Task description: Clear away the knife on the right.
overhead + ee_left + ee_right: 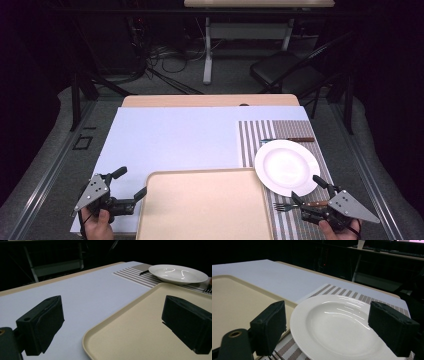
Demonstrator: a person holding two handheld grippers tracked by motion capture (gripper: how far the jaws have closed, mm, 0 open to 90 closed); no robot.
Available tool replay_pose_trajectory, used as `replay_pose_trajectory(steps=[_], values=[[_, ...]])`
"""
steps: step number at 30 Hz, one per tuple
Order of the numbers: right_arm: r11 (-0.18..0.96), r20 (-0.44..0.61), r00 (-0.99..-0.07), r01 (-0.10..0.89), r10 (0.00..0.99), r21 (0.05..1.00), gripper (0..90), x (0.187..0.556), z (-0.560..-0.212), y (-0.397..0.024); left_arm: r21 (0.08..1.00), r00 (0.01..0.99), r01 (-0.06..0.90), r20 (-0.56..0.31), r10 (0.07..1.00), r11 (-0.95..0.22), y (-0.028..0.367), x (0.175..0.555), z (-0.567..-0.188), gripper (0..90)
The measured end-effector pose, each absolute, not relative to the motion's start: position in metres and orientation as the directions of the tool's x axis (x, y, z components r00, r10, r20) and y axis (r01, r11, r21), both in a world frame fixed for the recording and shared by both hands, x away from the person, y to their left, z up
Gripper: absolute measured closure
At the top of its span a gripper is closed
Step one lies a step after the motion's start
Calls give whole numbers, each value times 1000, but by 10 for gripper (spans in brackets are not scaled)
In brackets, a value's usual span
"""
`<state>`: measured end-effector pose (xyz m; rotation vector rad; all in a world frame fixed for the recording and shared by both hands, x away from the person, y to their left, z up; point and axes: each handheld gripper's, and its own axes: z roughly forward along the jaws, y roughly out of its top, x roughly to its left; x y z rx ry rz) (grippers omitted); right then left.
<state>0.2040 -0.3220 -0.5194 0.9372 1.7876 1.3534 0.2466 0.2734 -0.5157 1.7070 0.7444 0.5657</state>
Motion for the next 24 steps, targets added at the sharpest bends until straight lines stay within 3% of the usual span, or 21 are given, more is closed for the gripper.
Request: replay_pose_trajectory(steps=[13,18,24], values=[[195,-141,-402,97,905,976,140,203,-512,-333,968,692,184,-5,722,-170,273,246,-515,43],[214,-145,-394,138,907,967,144,207,-504,-332,967,694,182,1,720,-178,272,245,-515,43],[168,-72,-404,207,912,964,144,212,-496,-339,966,700,183,4,714,-185,270,245,-515,43]])
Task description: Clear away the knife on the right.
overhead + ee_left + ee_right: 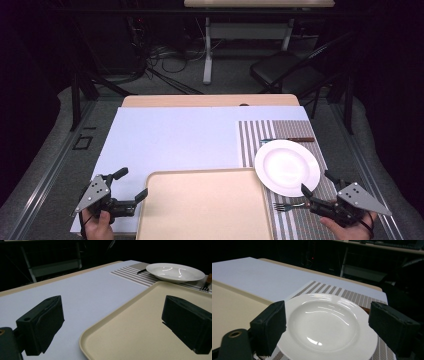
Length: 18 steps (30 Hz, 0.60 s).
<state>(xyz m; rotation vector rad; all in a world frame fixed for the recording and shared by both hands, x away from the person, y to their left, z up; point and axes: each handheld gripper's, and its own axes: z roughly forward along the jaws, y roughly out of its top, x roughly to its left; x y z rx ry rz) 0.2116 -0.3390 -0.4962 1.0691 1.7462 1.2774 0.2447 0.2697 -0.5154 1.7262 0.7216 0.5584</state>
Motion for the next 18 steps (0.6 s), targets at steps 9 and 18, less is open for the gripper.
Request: replay_pose_trajectory(steps=[9,18], values=[[192,-77,-387,268,919,944,266,235,-495,-370,963,700,190,2,714,-189,268,245,-516,47],[226,-109,-386,272,916,935,359,257,-506,-394,961,692,196,5,722,-194,268,246,-516,47]])
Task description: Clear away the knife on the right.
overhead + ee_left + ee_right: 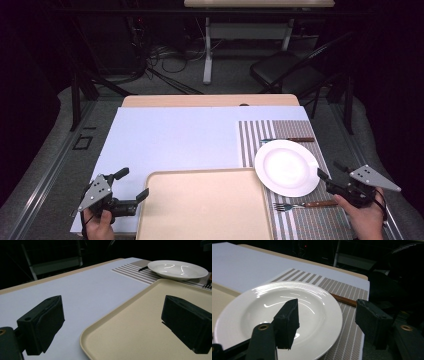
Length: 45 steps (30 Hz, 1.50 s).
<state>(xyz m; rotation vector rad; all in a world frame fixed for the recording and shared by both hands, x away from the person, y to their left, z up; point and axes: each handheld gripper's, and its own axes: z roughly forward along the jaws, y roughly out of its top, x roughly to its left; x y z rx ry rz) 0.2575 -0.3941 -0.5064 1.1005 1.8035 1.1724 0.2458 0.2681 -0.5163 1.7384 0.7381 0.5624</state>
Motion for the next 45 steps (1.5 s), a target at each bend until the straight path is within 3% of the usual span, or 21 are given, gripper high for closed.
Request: replay_pose_trajectory(steps=[7,18,27,45], values=[[236,-128,-385,247,914,940,358,277,-505,-398,960,693,199,4,721,-198,267,246,-517,47],[188,-51,-409,303,911,934,349,311,-497,-392,960,695,200,3,719,-198,267,247,-517,47],[242,-101,-425,294,900,925,281,334,-484,-391,957,696,204,6,718,-205,267,247,-518,47],[291,-131,-455,302,881,908,302,380,-476,-387,955,695,208,8,719,-211,267,248,-518,47]])
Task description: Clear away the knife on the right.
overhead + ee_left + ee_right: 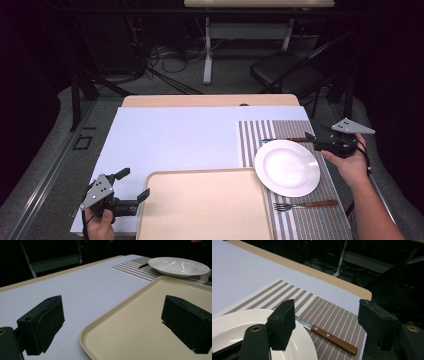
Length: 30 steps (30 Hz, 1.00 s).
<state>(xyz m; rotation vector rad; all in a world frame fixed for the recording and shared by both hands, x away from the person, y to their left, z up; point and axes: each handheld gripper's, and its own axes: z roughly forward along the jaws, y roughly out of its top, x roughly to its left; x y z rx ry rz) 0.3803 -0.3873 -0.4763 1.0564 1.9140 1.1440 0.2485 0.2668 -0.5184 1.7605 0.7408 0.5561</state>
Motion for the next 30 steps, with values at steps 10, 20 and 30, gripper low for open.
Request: replay_pose_trajectory(steps=[10,20,30], values=[[371,-165,-505,340,847,864,413,406,-487,-376,952,688,213,14,725,-220,265,250,-519,47],[431,-175,-549,382,818,817,417,429,-483,-368,950,689,217,14,725,-224,265,250,-520,47],[547,-241,-597,404,765,733,413,453,-474,-353,949,693,218,13,721,-227,264,251,-521,48]])
